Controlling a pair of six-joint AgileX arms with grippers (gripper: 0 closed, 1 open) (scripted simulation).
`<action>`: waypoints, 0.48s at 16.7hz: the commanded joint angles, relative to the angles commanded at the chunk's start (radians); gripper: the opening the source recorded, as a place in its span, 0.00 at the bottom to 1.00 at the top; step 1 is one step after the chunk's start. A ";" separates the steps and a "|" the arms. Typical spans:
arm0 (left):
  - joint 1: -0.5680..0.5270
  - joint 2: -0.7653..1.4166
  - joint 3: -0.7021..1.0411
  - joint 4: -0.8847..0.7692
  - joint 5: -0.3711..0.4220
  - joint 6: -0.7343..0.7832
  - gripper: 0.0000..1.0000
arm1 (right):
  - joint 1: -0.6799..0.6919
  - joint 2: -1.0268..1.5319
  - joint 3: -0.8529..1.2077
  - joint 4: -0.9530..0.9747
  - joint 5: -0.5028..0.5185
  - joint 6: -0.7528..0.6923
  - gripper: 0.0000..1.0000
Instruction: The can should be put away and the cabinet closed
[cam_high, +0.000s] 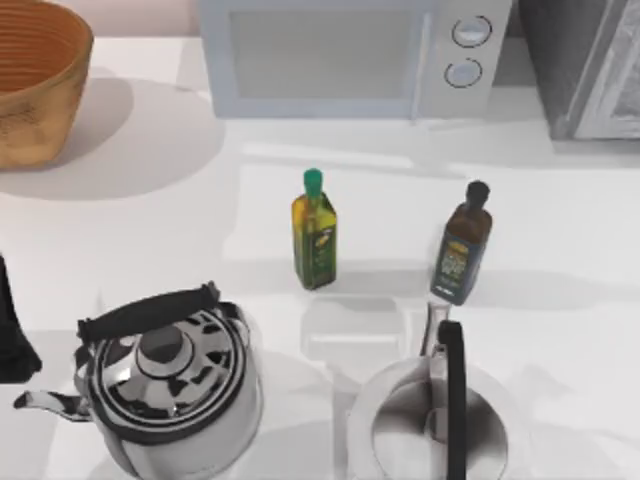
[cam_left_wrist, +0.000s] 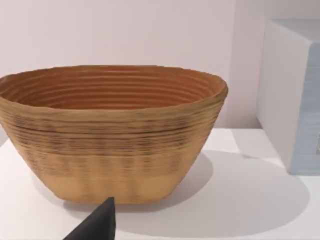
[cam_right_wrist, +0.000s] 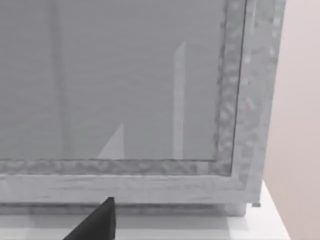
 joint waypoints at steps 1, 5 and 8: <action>0.000 0.000 0.000 0.000 0.000 0.000 1.00 | -0.019 0.028 0.005 0.022 -0.019 0.000 1.00; 0.000 0.000 0.000 0.000 0.000 0.000 1.00 | -0.034 0.052 0.008 0.041 -0.036 0.000 1.00; 0.000 0.000 0.000 0.000 0.000 0.000 1.00 | -0.030 0.049 0.005 0.037 -0.033 0.000 1.00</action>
